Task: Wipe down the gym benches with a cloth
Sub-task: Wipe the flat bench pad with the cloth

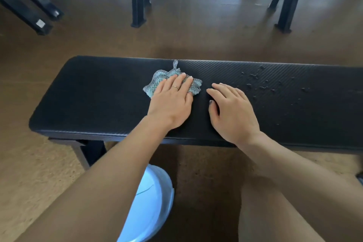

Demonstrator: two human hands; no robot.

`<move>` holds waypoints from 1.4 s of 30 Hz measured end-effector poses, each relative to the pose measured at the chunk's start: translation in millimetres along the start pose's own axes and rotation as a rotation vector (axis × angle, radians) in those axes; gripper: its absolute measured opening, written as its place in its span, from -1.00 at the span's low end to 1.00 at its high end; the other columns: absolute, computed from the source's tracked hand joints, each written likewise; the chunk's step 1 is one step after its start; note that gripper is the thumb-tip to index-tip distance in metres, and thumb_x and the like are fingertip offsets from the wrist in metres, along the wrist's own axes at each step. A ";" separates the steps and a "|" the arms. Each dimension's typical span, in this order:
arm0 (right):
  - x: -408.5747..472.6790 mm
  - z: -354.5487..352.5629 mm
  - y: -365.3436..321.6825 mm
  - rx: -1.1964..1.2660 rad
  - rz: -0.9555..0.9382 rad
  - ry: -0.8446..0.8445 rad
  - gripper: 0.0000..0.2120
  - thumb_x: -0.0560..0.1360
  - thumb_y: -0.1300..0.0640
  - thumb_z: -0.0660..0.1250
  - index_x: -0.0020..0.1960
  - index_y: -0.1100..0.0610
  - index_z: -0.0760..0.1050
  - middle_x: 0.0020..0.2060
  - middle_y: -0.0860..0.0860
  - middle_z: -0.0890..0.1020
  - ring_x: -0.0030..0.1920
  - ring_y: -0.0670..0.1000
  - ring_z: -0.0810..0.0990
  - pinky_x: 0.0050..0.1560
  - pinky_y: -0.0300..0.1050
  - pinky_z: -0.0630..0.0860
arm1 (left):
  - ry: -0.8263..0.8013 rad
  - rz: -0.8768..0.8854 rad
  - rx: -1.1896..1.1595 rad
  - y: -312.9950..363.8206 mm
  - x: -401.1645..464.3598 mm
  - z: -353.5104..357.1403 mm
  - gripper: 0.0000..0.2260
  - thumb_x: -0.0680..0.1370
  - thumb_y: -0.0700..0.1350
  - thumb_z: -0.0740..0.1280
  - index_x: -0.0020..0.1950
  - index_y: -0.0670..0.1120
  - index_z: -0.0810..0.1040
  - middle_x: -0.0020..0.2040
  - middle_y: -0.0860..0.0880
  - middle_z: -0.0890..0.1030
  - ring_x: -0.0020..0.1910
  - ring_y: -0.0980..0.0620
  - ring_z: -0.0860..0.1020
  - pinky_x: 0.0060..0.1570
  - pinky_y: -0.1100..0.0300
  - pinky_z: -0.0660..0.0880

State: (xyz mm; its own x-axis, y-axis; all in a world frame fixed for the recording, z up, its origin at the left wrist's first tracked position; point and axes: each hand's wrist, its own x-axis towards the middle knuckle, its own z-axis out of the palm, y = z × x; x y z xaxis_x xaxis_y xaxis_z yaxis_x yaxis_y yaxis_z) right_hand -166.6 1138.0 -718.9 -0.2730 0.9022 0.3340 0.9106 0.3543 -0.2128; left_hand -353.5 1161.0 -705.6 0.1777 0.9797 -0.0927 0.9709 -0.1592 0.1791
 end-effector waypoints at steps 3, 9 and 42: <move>-3.0 -2.2 -2.0 -0.005 0.009 0.022 -0.58 0.63 0.06 0.09 0.33 0.16 0.59 0.35 0.09 0.61 0.40 0.09 0.53 0.46 0.07 0.38 | -0.004 0.025 0.001 6.7 -22.3 4.1 -0.50 0.74 0.08 -0.13 0.70 0.05 -0.03 0.70 0.05 -0.04 0.67 0.04 -0.09 0.63 0.04 -0.19; -8.8 -5.6 -3.1 -0.014 -0.001 0.092 -0.66 0.66 0.09 0.11 0.16 0.19 0.62 0.19 0.09 0.69 0.24 0.09 0.62 0.41 0.02 0.42 | 0.035 0.144 0.054 21.2 -102.4 19.4 -0.45 0.70 0.09 -0.17 0.68 -0.02 0.14 0.67 -0.01 0.15 0.66 -0.03 0.10 0.63 -0.04 0.00; 38.8 4.4 64.8 -0.026 0.167 -0.149 -0.36 0.68 -0.06 -0.26 0.60 0.16 0.28 0.60 0.09 0.29 0.63 0.08 0.16 0.62 0.14 0.06 | 0.024 -0.228 0.001 66.1 84.7 8.4 -0.50 0.74 0.04 -0.09 0.70 0.08 -0.03 0.69 0.10 -0.03 0.66 0.09 -0.12 0.61 0.10 -0.25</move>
State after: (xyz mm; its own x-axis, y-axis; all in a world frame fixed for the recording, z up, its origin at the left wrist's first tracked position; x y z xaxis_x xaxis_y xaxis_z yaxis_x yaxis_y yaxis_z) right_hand -119.5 1197.0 -723.7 -0.1588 0.9748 0.1565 0.9542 0.1922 -0.2293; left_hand -273.0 1232.4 -709.8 -0.0506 0.9929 -0.1073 0.9856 0.0670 0.1552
